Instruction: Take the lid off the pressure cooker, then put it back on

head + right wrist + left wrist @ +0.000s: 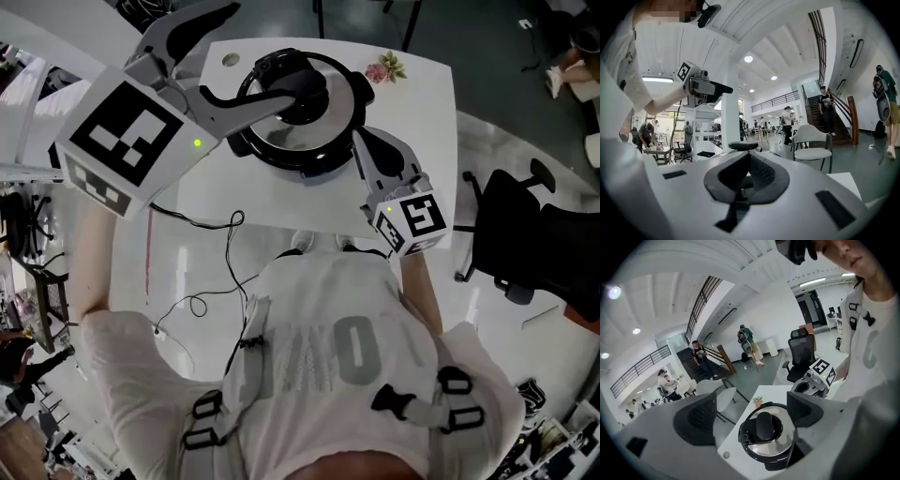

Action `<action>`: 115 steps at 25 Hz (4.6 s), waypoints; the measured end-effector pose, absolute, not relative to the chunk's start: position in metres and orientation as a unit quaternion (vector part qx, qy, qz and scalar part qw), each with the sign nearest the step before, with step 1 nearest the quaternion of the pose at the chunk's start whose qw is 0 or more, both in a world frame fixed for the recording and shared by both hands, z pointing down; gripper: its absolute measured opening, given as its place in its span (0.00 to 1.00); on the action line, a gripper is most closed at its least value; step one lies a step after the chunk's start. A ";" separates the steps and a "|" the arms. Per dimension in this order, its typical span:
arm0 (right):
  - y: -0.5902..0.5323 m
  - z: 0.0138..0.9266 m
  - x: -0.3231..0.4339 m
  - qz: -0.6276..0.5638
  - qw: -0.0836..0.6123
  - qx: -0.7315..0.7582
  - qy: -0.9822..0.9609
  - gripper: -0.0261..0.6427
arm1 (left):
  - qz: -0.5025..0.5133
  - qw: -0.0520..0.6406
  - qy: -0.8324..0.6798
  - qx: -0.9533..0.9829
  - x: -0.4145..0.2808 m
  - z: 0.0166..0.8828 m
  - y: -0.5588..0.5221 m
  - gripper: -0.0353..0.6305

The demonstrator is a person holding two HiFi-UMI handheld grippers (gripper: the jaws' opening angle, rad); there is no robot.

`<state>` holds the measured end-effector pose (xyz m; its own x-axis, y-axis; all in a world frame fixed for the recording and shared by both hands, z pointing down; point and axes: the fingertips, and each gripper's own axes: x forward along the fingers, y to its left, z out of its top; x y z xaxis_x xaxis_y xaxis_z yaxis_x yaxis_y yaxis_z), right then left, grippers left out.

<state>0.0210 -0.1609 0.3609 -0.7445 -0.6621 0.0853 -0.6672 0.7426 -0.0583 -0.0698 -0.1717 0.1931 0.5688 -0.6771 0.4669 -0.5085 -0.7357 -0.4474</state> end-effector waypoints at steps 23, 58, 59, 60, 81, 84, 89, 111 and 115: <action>-0.183 0.387 0.061 0.066 0.051 0.399 -0.913 0.05 | -0.572 -0.035 0.159 -0.804 -0.040 0.380 -0.225 0.70; -0.193 0.411 0.070 0.074 0.088 0.399 -0.910 0.05 | -0.663 -0.106 0.070 -0.738 -0.050 0.407 -0.231 0.52; -0.194 0.411 0.071 0.073 0.088 0.398 -0.910 0.05 | -0.673 -0.090 0.054 -0.732 -0.049 0.407 -0.229 0.52; -0.195 0.410 0.072 0.072 0.088 0.398 -0.910 0.05 | -0.683 -0.069 0.032 -0.727 -0.049 0.406 -0.228 0.52; -0.191 0.409 0.078 0.076 0.077 0.402 -0.909 0.05 | -0.684 0.043 -0.063 -0.726 -0.048 0.402 -0.217 0.51; -0.191 0.410 0.086 0.085 0.066 0.411 -0.905 0.05 | -0.664 0.063 -0.042 -0.744 -0.053 0.387 -0.211 0.50; -0.191 0.411 0.088 0.098 0.052 0.412 -0.904 0.05 | -0.583 0.064 0.050 -0.809 -0.068 0.359 -0.204 0.50; -0.166 0.338 0.059 0.050 -0.022 0.410 -0.910 0.05 | 0.444 -0.038 0.346 -0.825 -0.144 0.165 -0.145 0.48; -0.169 0.321 0.054 0.036 -0.039 0.408 -0.911 0.05 | 0.488 -0.029 0.392 -0.779 -0.160 0.167 -0.132 0.48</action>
<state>0.0544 -0.1688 0.3212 -0.6637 -0.7468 -0.0410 -0.7413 0.6642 -0.0966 -0.1597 -0.1325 0.1675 0.2166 -0.6390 -0.7380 -0.5829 -0.6911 0.4273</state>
